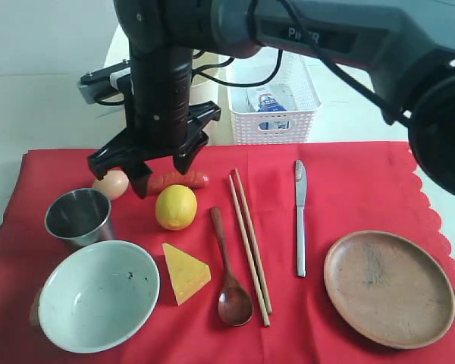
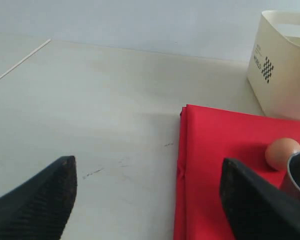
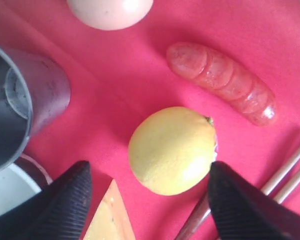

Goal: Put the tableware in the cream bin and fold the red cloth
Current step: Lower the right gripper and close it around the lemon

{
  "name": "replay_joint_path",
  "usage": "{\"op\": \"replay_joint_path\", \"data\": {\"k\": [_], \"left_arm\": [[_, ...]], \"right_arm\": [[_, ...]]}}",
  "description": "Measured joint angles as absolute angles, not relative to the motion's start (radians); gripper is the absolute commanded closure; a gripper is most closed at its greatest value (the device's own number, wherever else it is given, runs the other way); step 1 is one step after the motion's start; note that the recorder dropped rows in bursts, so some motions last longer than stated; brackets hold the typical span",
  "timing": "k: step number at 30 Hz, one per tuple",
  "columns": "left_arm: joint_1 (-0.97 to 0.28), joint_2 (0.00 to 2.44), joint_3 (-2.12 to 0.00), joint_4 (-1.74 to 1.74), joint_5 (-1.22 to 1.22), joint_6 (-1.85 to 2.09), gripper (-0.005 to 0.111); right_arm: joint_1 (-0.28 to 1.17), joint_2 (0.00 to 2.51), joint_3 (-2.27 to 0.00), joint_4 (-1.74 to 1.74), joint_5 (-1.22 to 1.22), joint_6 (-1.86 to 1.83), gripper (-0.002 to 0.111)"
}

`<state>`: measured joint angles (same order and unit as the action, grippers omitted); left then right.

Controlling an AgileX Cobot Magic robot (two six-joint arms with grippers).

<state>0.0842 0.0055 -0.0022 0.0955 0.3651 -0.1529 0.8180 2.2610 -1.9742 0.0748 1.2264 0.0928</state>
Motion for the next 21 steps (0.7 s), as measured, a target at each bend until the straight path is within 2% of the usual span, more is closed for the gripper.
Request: {"op": "replay_joint_path", "data": {"k": [3,21], "left_arm": [[0.084,0.005,-0.002,0.095,0.365,-0.153,0.031],[0.084,0.005,-0.002,0.095,0.365,-0.153,0.031]], "right_arm": [[0.818,2.275,-1.973,0.075,1.226,0.097,0.032],[0.808,2.350,-1.971,0.064,1.225,0.139,0.032]]}}
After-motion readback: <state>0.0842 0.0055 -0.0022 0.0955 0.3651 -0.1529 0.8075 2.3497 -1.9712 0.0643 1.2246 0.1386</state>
